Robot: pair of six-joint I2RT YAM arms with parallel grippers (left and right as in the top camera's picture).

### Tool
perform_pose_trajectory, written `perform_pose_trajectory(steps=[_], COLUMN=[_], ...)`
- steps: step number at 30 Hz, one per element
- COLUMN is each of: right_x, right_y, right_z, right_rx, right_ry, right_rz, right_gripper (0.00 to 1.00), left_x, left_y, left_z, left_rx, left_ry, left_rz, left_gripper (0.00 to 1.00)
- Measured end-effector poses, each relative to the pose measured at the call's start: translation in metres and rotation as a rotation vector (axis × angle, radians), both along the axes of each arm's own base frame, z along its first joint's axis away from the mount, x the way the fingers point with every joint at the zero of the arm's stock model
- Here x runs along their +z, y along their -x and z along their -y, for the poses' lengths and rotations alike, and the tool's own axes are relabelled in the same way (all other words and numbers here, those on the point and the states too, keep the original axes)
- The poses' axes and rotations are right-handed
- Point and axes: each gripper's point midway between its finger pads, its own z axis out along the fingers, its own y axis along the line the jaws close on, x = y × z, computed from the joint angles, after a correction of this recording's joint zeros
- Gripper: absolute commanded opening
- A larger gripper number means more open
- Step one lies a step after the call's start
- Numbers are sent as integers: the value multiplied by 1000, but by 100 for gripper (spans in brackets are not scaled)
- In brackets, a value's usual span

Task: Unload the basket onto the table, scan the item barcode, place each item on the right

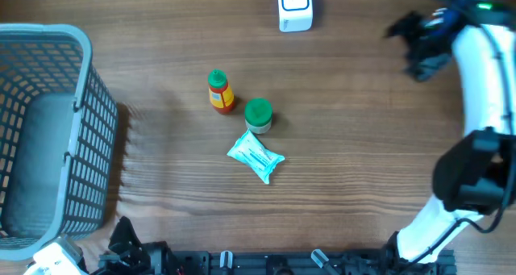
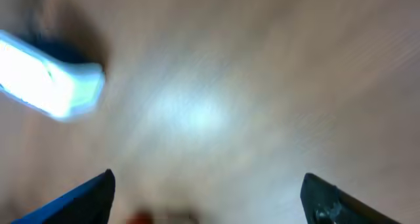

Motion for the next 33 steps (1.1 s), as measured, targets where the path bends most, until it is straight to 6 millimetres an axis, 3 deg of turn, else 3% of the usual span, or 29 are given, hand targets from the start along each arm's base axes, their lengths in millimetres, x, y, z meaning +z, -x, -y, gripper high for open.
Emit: perform_pose_trajectory(steps=[3,7,8,10,13,14,16,19,22,25,28,31,33], right_x=[-3,-1,3,6,4,4,1,-28,-38,-35,-34,-46,-67], right_y=[25,35,24,29,51,54,54,86,93,97,98,93,86], right_z=[-82,-152,-171,-196,-221,-228,-235,-242,-261,-288,-303,-303,-300], right_rx=[81,233,362,674,1070,1175,1355,1627,1745,1829,1865,1873,1872], right_ry=[-35,-26,2,60,124,144,182,135,137,151,195,246,274], right_rz=[-99,-56,52,163,250,290,378,387,469,569,614,588,538], right_gripper=[99,99,100,100,95,100,100,100,100,99,99,100,100], left_x=[0,0,0,0,0,0,0,0,0,0,0,0,0], left_y=[0,0,0,0,0,0,0,0,0,0,0,0,0], left_z=[0,0,0,0,0,0,0,0,0,0,0,0,0], left_rx=[-1,-1,-1,-1,-1,-1,-1,-1,-1,-1,-1,-1,-1], left_ry=[-2,-2,-2,-2,-2,-2,-2,-2,-2,-2,-2,-2,-2], left_rz=[0,0,0,-1,-1,-1,0,0,0,-1,-1,-1,0], left_gripper=[100,100,100,100,100,100,100,100,100,100,100,100,100])
